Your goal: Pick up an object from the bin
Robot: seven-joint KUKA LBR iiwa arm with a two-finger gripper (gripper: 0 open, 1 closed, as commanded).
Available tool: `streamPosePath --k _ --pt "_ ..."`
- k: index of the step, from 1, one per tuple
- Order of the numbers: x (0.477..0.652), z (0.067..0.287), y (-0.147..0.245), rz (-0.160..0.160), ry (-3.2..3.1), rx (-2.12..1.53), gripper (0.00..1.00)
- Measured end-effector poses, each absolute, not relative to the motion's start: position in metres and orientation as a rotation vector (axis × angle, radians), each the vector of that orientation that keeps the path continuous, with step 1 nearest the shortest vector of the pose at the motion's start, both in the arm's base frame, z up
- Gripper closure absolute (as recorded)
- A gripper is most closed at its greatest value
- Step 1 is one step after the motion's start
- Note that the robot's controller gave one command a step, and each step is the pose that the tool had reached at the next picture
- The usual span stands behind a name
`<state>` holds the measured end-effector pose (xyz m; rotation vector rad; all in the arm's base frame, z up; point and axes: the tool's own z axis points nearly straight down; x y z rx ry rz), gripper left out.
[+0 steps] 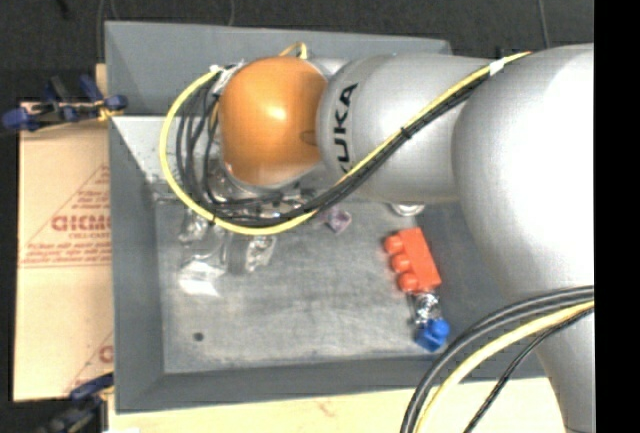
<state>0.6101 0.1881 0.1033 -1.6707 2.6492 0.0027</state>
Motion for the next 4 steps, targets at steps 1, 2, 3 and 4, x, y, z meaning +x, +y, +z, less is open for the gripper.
streamPosePath --k 1,2,3,4 --pt "0.649 0.084 0.13 0.007 2.452 -1.919 0.0" --pt "0.65 0.085 0.132 0.005 2.447 -1.91 1.0" --pt "0.652 0.108 0.132 0.001 2.474 -1.928 1.0" --pt "0.652 0.135 0.131 -0.001 2.48 -1.923 1.0"
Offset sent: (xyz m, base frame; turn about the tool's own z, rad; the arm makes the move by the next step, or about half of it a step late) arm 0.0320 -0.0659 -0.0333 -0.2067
